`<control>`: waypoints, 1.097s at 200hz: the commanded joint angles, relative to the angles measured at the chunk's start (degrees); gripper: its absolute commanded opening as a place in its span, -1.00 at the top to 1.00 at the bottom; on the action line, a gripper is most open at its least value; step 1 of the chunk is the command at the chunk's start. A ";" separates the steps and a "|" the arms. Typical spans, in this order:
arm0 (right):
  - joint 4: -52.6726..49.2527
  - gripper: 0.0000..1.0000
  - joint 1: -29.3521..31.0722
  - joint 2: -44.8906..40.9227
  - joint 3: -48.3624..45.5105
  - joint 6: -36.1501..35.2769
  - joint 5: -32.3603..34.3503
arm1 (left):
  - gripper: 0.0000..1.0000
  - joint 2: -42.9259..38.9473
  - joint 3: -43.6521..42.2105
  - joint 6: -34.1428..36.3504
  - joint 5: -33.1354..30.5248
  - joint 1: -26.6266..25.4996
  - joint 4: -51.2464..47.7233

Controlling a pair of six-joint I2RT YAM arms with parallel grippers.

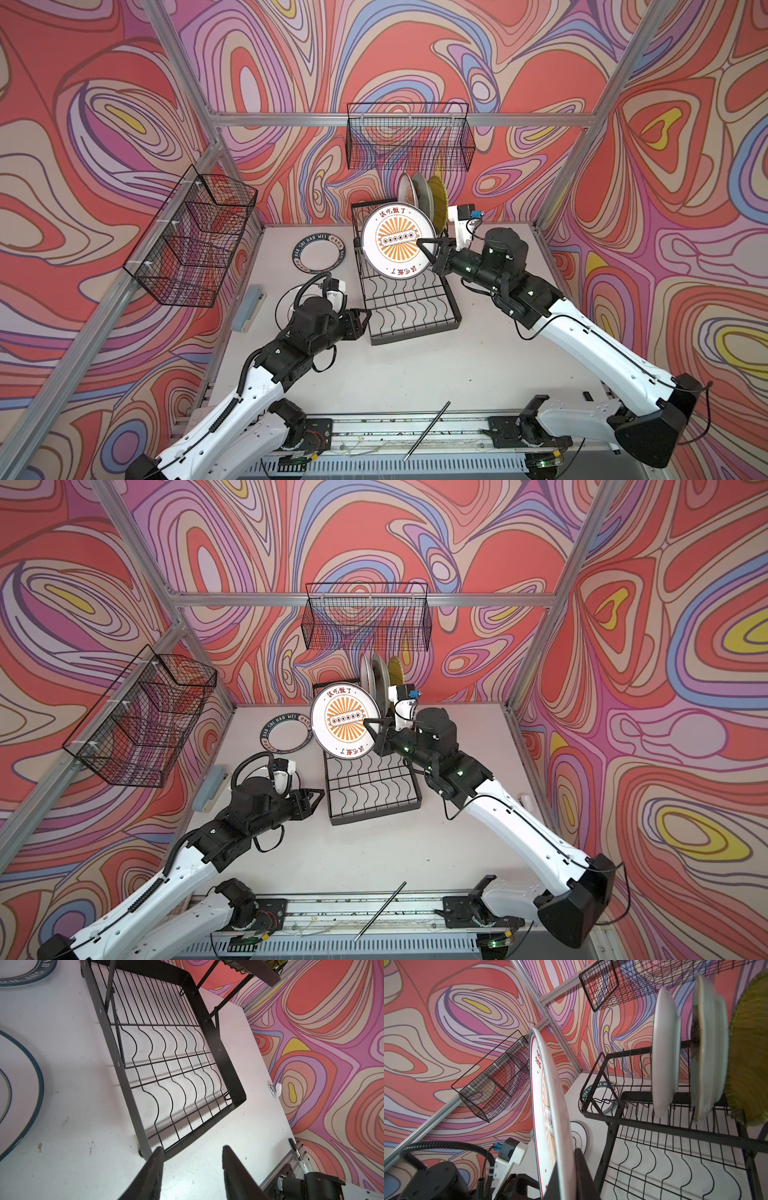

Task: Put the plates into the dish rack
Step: 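Move the held plate with the right gripper to the rack's far slots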

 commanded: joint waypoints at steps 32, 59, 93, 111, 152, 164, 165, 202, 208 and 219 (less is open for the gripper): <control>1.11 1.00 6.59 4.94 7.31 -2.98 23.29 | 0.02 -3.39 -0.70 -1.60 -0.90 -0.20 -1.70; 0.35 1.00 8.93 8.07 10.71 -4.68 31.69 | 0.02 -4.91 -0.89 -1.66 -1.51 -0.20 -3.67; -0.60 1.00 11.28 12.45 15.28 -8.03 40.01 | 0.02 -7.01 -1.90 -1.83 -2.12 -0.19 -4.63; -2.00 1.00 12.44 15.15 18.23 -10.28 44.16 | 0.02 -7.67 -2.12 -1.82 -2.52 -0.19 -5.14; -6.07 1.00 14.59 21.50 26.27 -13.42 53.66 | 0.02 -8.18 -2.31 -1.78 -2.85 -0.23 -5.57; -6.39 1.00 14.78 22.67 27.42 -14.00 54.95 | 0.02 -8.23 -2.45 -1.87 -2.77 -0.19 -5.55; -6.39 1.00 14.76 22.73 27.47 -14.01 55.01 | 0.02 -8.23 -2.47 -1.91 -2.80 -0.23 -5.59; -6.93 1.00 14.79 25.52 30.05 -16.03 58.01 | 0.02 -8.27 -2.02 -1.55 -2.91 -0.18 -6.49; -6.87 1.00 14.82 25.91 30.41 -16.40 58.39 | 0.02 -8.32 -1.97 -1.43 -2.93 -0.25 -6.75; -6.37 1.00 14.74 26.70 30.68 -17.47 58.91 | 0.02 -8.57 -1.85 -1.38 -3.10 -0.18 -7.13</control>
